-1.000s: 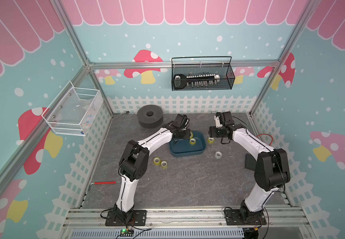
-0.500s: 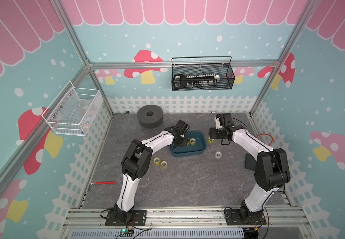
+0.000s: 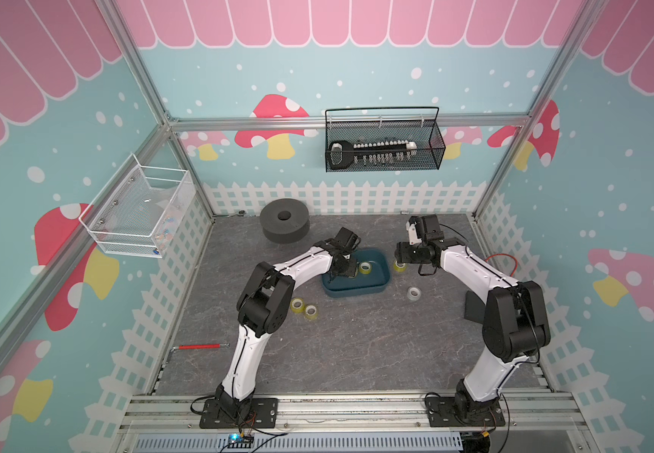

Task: Put the transparent tape into the storage box
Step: Place the tape in the storage box, then pick up the tape from the center of the board.

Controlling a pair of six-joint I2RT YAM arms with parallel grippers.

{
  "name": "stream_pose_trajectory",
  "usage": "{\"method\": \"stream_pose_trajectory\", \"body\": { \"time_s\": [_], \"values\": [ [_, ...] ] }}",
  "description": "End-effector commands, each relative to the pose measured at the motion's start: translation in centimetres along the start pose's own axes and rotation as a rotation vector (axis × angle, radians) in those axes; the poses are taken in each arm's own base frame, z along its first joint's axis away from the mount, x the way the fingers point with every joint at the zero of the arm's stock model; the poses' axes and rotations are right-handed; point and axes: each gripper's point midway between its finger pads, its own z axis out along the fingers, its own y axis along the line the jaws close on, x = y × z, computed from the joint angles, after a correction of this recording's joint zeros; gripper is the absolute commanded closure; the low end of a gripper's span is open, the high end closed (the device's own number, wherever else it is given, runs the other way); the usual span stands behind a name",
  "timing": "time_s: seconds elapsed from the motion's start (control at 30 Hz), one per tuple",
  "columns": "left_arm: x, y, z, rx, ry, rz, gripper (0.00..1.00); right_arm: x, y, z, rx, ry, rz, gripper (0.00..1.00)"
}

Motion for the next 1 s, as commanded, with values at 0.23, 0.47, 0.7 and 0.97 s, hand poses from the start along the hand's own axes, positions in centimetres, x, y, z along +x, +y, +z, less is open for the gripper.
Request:
{"method": "stream_pose_trajectory", "body": {
  "time_s": [0.23,0.47,0.7,0.97],
  "values": [
    [0.3,1.1,0.9,-0.038,0.012,-0.019,0.71,0.7,-0.1,0.6,-0.003,0.019,0.003,0.33],
    [-0.3,1.0,0.6,-0.039,-0.003,-0.029,0.58,0.7,-0.1,0.8,-0.007,0.021,0.000,0.33],
    [-2.4,0.6,-2.3,-0.025,-0.098,-0.040,0.53,1.1,-0.3,1.3,0.004,0.034,-0.008,0.33],
    [-6.8,0.3,-10.8,0.048,-0.336,-0.106,0.36,2.0,-1.3,3.9,0.010,0.073,0.002,0.37]
  ]
}}
